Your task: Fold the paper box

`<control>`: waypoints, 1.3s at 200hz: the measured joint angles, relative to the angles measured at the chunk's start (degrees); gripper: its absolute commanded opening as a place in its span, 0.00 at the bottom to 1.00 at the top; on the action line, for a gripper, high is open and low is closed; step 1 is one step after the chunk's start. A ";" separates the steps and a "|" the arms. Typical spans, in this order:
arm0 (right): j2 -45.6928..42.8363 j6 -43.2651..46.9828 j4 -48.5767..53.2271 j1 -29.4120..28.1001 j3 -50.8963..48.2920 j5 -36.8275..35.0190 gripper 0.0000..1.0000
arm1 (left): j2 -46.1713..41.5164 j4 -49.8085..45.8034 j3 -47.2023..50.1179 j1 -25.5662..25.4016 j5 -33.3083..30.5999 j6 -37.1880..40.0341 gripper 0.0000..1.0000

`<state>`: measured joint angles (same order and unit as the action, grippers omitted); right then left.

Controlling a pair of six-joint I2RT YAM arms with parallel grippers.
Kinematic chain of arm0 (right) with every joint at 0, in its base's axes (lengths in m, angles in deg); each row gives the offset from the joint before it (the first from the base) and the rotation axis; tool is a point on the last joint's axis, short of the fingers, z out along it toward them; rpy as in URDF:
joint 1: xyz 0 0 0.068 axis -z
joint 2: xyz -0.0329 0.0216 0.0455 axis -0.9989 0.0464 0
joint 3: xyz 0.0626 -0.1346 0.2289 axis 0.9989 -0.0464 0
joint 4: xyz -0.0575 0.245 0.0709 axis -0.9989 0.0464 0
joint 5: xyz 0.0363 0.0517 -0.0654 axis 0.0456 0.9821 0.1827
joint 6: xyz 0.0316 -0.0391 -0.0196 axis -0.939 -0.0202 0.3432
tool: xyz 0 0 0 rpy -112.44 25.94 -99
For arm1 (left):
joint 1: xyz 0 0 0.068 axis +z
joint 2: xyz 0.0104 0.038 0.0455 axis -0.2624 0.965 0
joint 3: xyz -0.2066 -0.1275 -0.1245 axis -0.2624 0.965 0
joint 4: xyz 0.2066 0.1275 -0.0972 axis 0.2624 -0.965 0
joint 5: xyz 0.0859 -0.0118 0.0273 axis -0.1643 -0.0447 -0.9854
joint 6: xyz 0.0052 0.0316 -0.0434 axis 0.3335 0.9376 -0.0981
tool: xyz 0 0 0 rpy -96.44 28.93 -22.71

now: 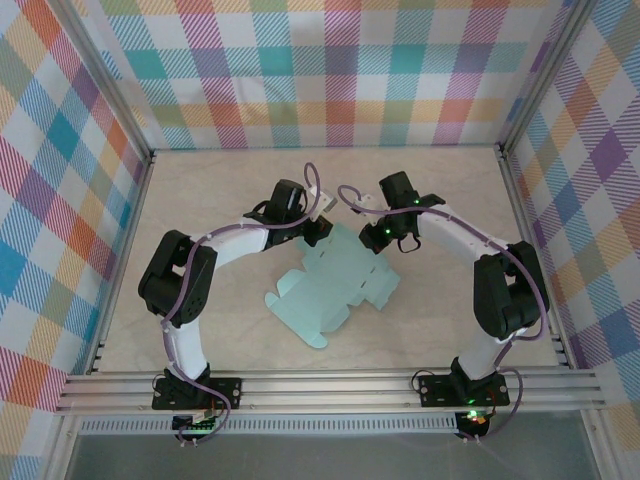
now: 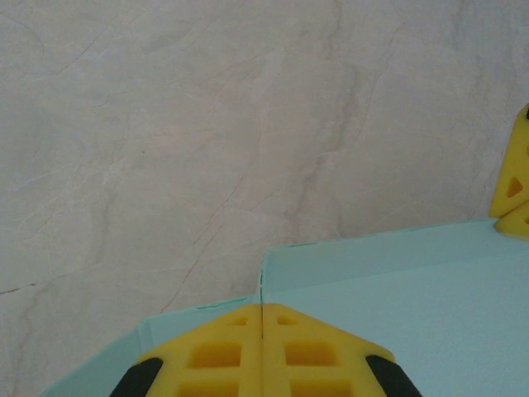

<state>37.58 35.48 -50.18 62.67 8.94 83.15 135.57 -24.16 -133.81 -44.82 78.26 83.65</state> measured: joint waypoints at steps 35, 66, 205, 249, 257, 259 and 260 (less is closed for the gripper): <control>0.00 -0.02 -0.02 0.04 0.15 0.02 0.35 | -0.48 0.26 0.83 -0.13 -0.83 0.44 0.00; 0.00 -0.02 -0.07 0.68 0.20 0.24 0.41 | -1.44 0.68 2.51 -0.37 -1.70 1.22 0.00; 0.00 10.45 -2.25 4.35 -4.07 8.94 0.33 | -1.86 1.46 3.50 -0.37 -2.05 1.42 0.00; 0.15 12.07 -2.38 4.35 -4.07 8.39 0.28 | -1.86 2.19 3.50 -0.37 -2.05 1.42 0.00; 0.26 12.20 -2.29 4.35 -4.07 8.39 0.27 | -1.88 2.19 3.52 -0.37 -2.05 1.42 0.00; 0.31 12.22 -2.27 4.35 -4.07 8.39 0.27 | -1.88 2.21 3.52 -0.37 -2.05 1.42 0.00; 0.31 12.22 -2.25 4.35 -4.07 8.39 0.27 | -1.88 2.21 3.52 -0.37 -2.05 1.42 0.00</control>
<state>37.88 47.70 -52.43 67.02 4.88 91.55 133.69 -21.95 -130.29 -45.19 76.20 85.07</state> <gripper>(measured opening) 0.283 0.041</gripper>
